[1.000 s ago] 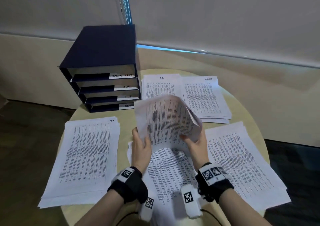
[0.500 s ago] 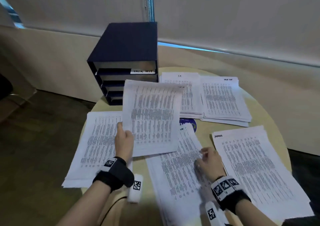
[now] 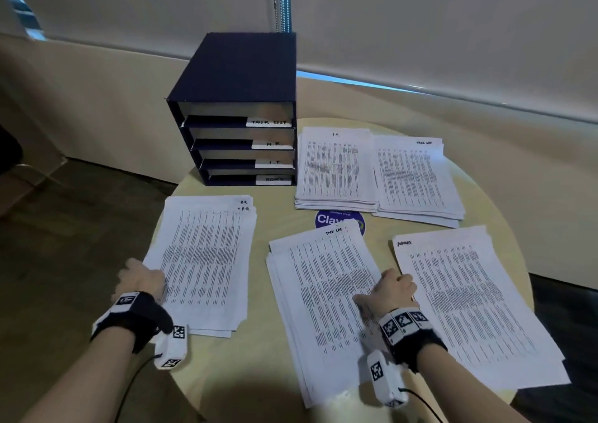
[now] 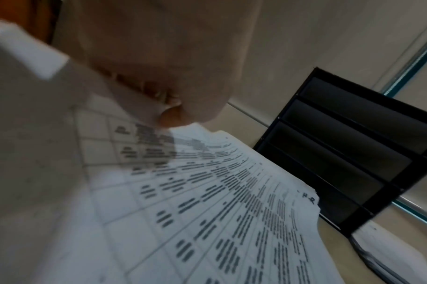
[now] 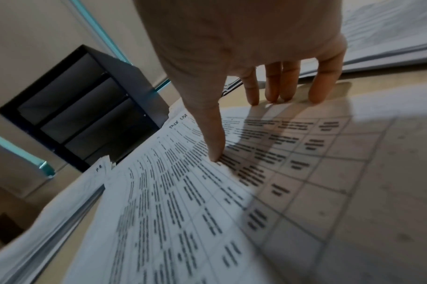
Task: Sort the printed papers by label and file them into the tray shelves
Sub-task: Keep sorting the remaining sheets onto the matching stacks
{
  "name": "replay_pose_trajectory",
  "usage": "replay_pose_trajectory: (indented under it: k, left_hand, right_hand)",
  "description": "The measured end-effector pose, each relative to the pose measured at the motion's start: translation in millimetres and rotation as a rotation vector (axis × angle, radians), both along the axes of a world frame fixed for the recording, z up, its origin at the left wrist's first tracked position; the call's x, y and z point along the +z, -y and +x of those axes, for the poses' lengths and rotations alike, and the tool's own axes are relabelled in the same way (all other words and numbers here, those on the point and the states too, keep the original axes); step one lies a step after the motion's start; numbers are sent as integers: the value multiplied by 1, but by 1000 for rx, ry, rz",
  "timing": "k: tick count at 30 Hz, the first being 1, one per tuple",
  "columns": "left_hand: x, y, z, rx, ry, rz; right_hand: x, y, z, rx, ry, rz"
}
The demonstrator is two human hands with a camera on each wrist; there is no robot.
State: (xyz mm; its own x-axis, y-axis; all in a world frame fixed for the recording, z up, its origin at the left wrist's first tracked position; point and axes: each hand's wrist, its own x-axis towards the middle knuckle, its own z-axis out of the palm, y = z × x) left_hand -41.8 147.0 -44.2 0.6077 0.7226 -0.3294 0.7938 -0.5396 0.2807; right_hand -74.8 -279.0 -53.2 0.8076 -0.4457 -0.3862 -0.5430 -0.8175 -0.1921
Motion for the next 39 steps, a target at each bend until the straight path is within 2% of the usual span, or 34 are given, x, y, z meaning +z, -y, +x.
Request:
replay_pose_trajectory:
  k: [2,3,6,8,10,13,16,20,22,26,29,33,36,39]
  left_hand:
    - [3,16,7,-38,-31,121]
    - [6,28,10,-97,4,180]
    - [10,76,22,-452,219,292]
    - [4,116,26,-706,351,223]
    - [-4,153,30,-924,391,98]
    - [-23,185,41,-1126,240,47]
    - [-32,196,54,-1119,169,73]
    - [-31,198,63,-1095,248,39]
    - [-28,195,66,-1053,268,-57]
    - [-21,186,72,-833,260,-381]
    - [-18,178,75,-790,251,-452]
    - [-15,171,78,-823,257,-398]
    - [-11,172,77,-924,247,-296]
    - [-7,176,74,-1014,242,-202]
  right_hand:
    - [1,-2,5,-32,-35,-6]
    - [1,-2,8,-45,-44,-3]
    - [1,1,12,-60,-61,28]
    - [0,4,13,-67,-55,83]
    - [2,6,12,-70,2,162]
    - [1,10,6,-26,178,236]
    - [4,15,0,-1,286,244]
    - [9,23,-9,8,300,272]
    - [10,28,-14,22,312,254]
    - [8,40,-26,54,332,245]
    - [6,51,-36,55,322,230]
    - [3,69,-46,6,274,272]
    - [7,68,-46,-14,218,359]
    - [9,54,-40,63,226,365]
